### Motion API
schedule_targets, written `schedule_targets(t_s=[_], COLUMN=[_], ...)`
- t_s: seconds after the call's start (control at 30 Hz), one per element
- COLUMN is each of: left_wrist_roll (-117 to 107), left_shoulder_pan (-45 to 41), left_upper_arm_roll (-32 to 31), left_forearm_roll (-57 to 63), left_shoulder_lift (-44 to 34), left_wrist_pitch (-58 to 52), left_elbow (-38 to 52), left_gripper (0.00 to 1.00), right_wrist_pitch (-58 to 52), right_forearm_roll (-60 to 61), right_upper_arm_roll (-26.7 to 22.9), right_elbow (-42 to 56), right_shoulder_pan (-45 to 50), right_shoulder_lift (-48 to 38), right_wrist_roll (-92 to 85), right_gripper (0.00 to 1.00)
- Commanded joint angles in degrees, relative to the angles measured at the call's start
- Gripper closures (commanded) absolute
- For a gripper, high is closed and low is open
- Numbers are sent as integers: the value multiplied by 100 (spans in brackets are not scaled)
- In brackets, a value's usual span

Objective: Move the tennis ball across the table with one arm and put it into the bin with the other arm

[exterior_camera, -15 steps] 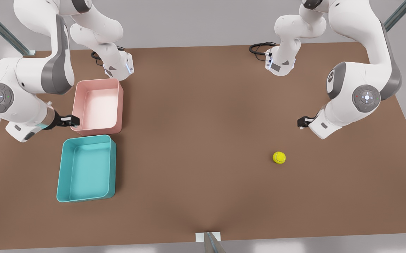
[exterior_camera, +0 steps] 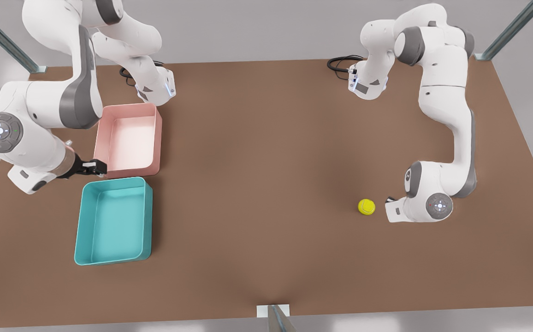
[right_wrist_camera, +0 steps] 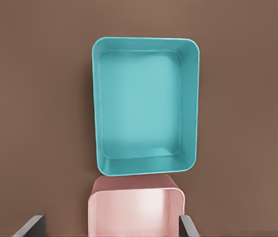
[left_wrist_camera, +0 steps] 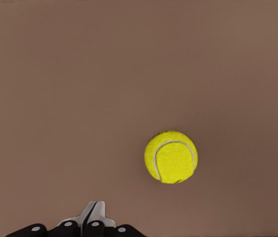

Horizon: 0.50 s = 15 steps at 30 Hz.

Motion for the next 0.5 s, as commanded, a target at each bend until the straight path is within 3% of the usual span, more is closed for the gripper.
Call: schedule_targets(t_s=[0.0,0.23,0.33,0.47], left_wrist_roll=[8804,8454,7477,6642], left_shoulder_pan=[-31,-14,223,162], left_upper_arm_roll=[-153,-153,-144,-136], left_forearm_roll=[574,610,601,584], left_shoulder_lift=[107,107,-209,-288], left_wrist_pitch=[1285,1540,1733,1848], left_elbow=[-81,-344,-1073,-1364], left_gripper=[79,79,79,79], right_wrist_pitch=[-323,-384,-384,-384], right_forearm_roll=[10,-25,-16,-16], right_upper_arm_roll=[-5,-14,-14,-14], right_elbow=[16,16,24,24], right_shoulder_pan=[5,5,14,-3], right_shoulder_lift=[16,25,25,25], right_wrist_roll=[69,-55,-55,-55], right_gripper=[0,0,0,0])
